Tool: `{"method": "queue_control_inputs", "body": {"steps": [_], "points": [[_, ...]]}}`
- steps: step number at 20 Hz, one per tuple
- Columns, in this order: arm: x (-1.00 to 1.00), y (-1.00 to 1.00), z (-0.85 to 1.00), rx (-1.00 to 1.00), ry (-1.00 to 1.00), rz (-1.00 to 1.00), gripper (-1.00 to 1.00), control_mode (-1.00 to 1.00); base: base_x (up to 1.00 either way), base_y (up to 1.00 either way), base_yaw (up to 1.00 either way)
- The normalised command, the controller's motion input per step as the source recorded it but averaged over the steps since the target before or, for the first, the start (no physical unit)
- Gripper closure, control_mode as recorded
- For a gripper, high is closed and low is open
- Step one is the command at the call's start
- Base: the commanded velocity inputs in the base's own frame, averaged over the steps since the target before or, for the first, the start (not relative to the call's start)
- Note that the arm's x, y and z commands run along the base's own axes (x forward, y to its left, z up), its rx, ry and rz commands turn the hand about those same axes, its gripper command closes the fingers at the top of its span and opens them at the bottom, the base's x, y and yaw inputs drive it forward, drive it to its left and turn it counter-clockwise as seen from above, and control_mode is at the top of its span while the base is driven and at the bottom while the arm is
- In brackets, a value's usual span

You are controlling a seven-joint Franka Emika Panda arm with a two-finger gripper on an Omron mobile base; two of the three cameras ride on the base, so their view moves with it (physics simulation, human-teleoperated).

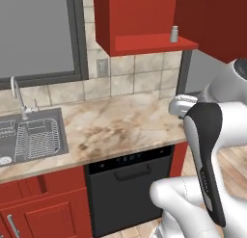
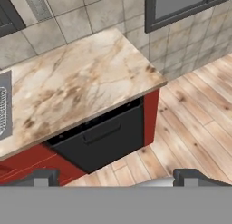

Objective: Move the condiment bottle and shaker from the cabinet to the dining counter.

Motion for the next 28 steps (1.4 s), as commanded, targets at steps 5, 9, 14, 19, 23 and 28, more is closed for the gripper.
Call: {"method": "queue_control_inputs", "body": {"steps": [5, 9, 14, 19, 23, 28], "points": [[0.00, 0.00, 0.00, 0.00, 0.00, 0.00, -1.00, 1.00, 0.28, 0.00, -0.20], [0.00, 0.00, 0.00, 0.00, 0.00, 0.00, -1.00, 1.00, 0.56, 0.00, -0.20], [0.00, 0.00, 0.00, 0.00, 0.00, 0.00, -1.00, 1.00, 0.84, 0.00, -0.12], [0.00, 0.00, 0.00, 0.00, 0.00, 0.00, -1.00, 1.00, 0.74, 0.00, -0.09], [0.00, 0.00, 0.00, 0.00, 0.00, 0.00, -1.00, 1.00, 0.69, 0.00, -0.07], [0.00, 0.00, 0.00, 0.00, 0.00, 0.00, -1.00, 1.00, 0.81, 0.00, -0.05]]}}
